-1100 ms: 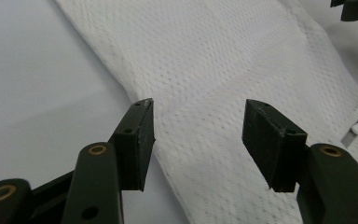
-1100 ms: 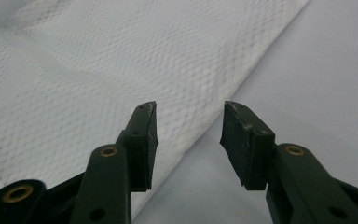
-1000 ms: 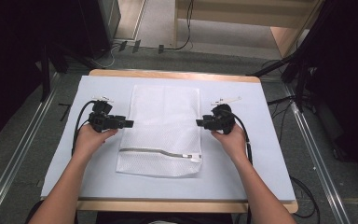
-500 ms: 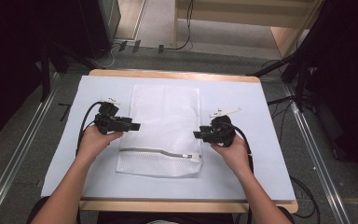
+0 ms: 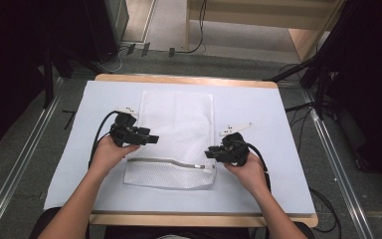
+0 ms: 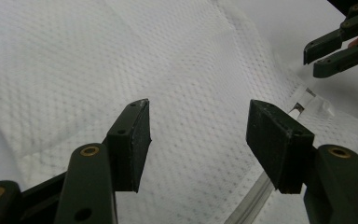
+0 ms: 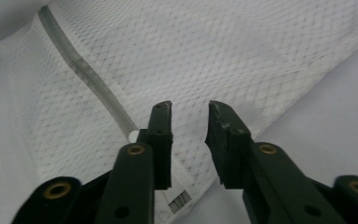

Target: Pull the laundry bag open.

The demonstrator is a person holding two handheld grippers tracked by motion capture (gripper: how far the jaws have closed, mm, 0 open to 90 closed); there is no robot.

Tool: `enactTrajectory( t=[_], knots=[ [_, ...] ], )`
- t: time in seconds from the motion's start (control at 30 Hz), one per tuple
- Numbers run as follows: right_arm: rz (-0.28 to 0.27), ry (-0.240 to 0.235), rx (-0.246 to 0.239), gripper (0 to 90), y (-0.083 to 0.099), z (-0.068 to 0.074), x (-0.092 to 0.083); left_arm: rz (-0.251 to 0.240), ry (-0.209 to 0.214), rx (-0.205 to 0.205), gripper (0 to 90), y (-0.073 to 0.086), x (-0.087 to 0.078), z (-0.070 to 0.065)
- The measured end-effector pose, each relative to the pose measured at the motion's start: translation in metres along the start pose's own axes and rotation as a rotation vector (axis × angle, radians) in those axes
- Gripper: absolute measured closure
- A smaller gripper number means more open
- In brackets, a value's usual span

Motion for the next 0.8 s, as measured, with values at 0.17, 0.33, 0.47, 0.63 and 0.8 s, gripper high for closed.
enactTrajectory(
  t=[0.17, 0.33, 0.47, 0.63, 0.8],
  knots=[
    [0.021, -0.012, -0.008, 83.6, 0.004, 0.006, 0.001, 0.016, 0.025, 0.022, 41.2, -0.002, 0.008, -0.012],
    [0.028, -0.013, -0.022, 88.5, 0.012, 0.009, -0.002, 0.027, 0.043, 0.044, 41.9, 0.001, 0.012, -0.024],
    [0.056, -0.016, -0.016, 90.0, 0.020, 0.011, -0.001, 0.039, 0.059, 0.058, 42.5, 0.001, 0.019, -0.033],
    [0.076, -0.030, -0.021, 90.0, 0.025, 0.010, 0.006, 0.053, 0.087, 0.066, 45.9, -0.002, 0.031, -0.042],
    [0.093, -0.035, -0.062, 90.0, 0.028, 0.009, 0.013, 0.063, 0.101, 0.087, 47.6, -0.004, 0.040, -0.049]
  ],
)
Point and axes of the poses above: each handheld gripper's, and its own axes: x roughly forward along the jaws, y roughly out of its underside, z roughly to its left, the point moved 3 cm from there along x, roughly forward along the jaws, and after that the axes turned 5 degrees about y, right-handed, at the moved point
